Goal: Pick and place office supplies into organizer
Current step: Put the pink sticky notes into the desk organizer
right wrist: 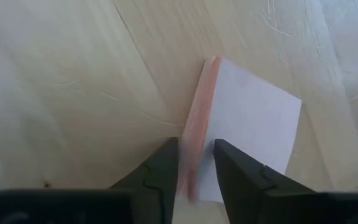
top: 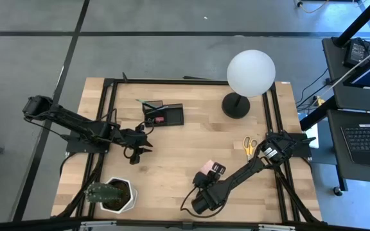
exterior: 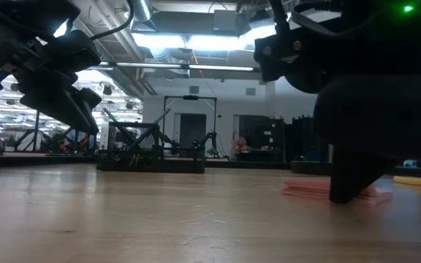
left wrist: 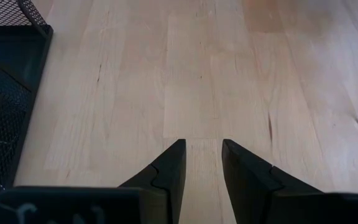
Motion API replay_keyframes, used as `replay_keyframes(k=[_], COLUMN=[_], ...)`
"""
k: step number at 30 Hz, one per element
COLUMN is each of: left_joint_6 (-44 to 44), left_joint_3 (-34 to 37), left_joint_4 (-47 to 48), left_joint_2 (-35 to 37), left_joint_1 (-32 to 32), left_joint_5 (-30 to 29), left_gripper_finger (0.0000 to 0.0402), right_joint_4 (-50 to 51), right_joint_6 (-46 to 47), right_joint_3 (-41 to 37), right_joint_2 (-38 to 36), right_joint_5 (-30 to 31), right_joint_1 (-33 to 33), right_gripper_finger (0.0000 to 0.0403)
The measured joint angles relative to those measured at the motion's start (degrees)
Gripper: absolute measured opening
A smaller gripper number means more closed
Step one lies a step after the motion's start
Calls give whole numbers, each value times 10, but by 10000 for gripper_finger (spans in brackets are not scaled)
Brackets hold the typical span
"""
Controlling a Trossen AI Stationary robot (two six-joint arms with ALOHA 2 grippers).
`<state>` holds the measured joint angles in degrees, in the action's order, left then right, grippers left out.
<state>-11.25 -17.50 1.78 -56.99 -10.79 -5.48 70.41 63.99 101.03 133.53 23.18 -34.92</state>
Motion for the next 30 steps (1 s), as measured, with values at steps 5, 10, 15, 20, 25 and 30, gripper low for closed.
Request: replay_keyframes(k=[5, 10, 15, 20, 25, 30], left_joint_6=[0, 0, 0, 0, 0, 1], left_joint_3=[0, 0, 0, 0, 0, 0], left_joint_4=[-1, -1, -1, -1, -25, -127], left_joint_2=[0, 0, 0, 0, 0, 0], left_joint_1=[0, 0, 0, 0, 0, -2], left_joint_5=[0, 0, 0, 0, 1, 42], left_gripper_finger=[98, 98, 97, 97, 97, 97], right_joint_4=[5, 5, 31, 54, 59, 58], right_joint_6=[0, 0, -2, -1, -2, -4], right_joint_3=[-1, -1, 8, 33, 36, 36], right_joint_2=[1, 2, 5, 5, 5, 5], right_joint_5=[-2, -3, -4, -12, -10, -7], right_joint_1=[0, 0, 1, 1, 1, 1], right_gripper_finger=[83, 55, 11, 6, 2, 2])
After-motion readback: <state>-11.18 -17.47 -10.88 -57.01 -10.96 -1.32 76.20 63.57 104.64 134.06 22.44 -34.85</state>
